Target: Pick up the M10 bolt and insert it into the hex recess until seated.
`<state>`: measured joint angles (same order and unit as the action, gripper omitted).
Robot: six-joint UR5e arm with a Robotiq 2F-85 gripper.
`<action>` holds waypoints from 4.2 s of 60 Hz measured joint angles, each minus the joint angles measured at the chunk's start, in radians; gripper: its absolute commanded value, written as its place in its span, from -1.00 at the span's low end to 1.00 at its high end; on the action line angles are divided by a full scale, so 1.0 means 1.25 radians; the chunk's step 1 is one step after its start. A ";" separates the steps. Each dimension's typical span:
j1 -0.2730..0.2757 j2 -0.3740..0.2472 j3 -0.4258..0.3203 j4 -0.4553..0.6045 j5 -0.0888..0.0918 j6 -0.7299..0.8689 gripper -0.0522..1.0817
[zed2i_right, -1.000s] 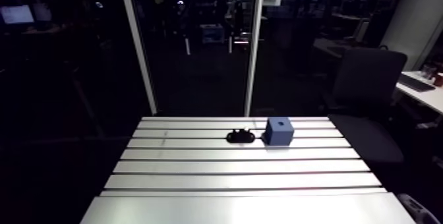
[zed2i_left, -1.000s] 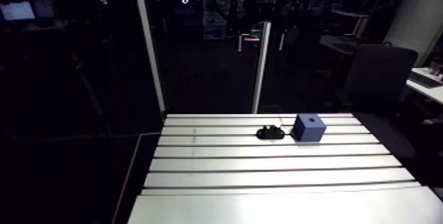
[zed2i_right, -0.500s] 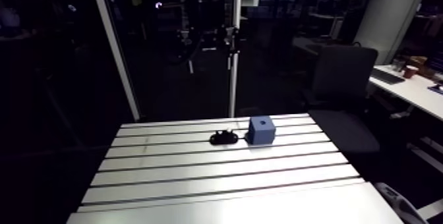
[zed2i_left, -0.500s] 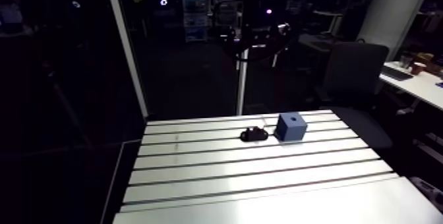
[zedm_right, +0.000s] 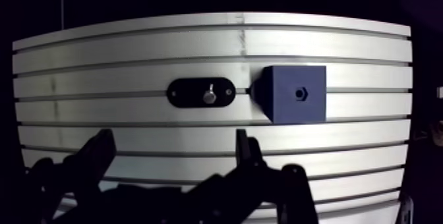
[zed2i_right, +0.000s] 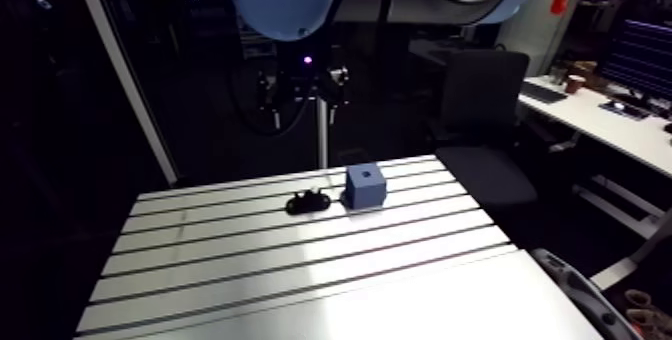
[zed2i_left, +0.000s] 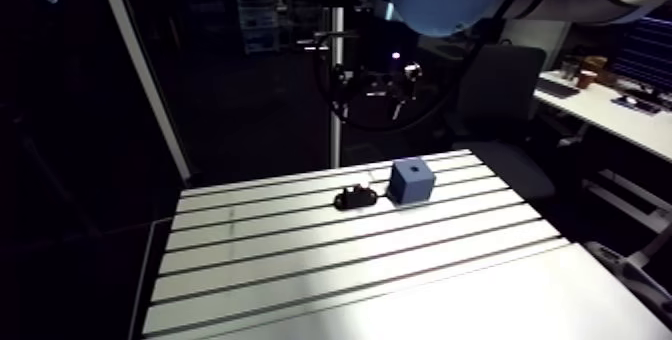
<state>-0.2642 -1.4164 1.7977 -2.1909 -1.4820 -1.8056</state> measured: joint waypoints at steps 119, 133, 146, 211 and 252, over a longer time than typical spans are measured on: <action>0.010 0.179 0.026 -0.115 -0.059 -0.063 -0.29; 0.010 0.191 0.028 -0.141 -0.055 -0.064 -0.26; 0.010 0.200 0.029 -0.152 -0.056 -0.065 -0.26; 0.011 0.230 0.036 -0.160 -0.058 -0.066 -0.16; 0.012 0.230 0.042 -0.176 -0.058 -0.064 0.00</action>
<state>-0.2486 -1.1294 1.8502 -2.4104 -1.5545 -1.8861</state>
